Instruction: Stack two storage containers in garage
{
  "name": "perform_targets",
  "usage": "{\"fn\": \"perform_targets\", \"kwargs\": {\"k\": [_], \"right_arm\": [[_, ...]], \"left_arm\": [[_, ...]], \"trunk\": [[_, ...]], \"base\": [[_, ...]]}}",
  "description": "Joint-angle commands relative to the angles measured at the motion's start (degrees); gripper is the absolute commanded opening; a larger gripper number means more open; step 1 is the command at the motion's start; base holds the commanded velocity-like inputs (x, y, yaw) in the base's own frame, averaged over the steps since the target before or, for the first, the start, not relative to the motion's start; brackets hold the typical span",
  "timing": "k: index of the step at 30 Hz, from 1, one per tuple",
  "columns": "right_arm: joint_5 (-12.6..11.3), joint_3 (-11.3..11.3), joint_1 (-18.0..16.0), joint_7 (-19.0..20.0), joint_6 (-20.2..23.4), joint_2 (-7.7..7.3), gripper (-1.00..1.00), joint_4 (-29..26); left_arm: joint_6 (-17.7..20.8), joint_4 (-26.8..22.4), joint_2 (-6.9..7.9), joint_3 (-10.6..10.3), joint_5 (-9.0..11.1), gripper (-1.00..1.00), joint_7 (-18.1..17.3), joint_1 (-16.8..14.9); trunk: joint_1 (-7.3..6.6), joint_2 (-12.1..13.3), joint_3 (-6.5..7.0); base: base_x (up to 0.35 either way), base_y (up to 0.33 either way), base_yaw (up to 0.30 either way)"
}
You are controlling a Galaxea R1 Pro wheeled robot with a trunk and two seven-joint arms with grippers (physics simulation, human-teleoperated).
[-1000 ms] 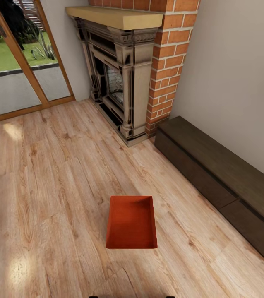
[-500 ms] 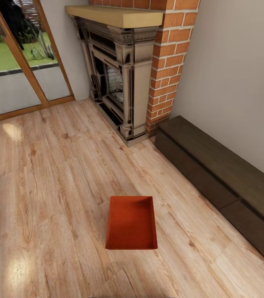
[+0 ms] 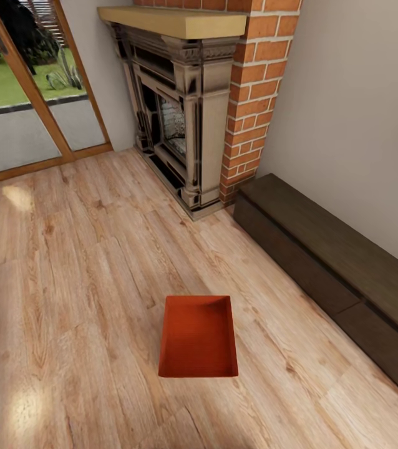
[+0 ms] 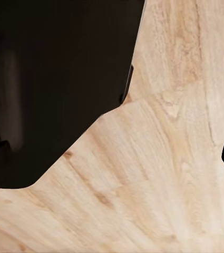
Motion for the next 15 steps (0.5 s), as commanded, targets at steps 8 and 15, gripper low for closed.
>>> {"fn": "perform_targets", "kwargs": {"k": [8,15], "right_arm": [[0.5,-0.1,-0.1,-0.3,0.0,-0.06,1.0,0.2],[0.5,-0.1,-0.1,-0.2,-0.3,-0.06,1.0,0.2]], "left_arm": [[-0.2,0.1,-0.14,-0.5,0.5,1.0,0.2,0.0],[-0.2,0.1,-0.11,-0.5,0.5,1.0,0.2,0.0]], "trunk": [[1.77,-3.3,-1.49],[3.31,-6.1,-2.74]], "base": [[0.0,0.0,0.0],[0.0,0.0,0.0]]}}
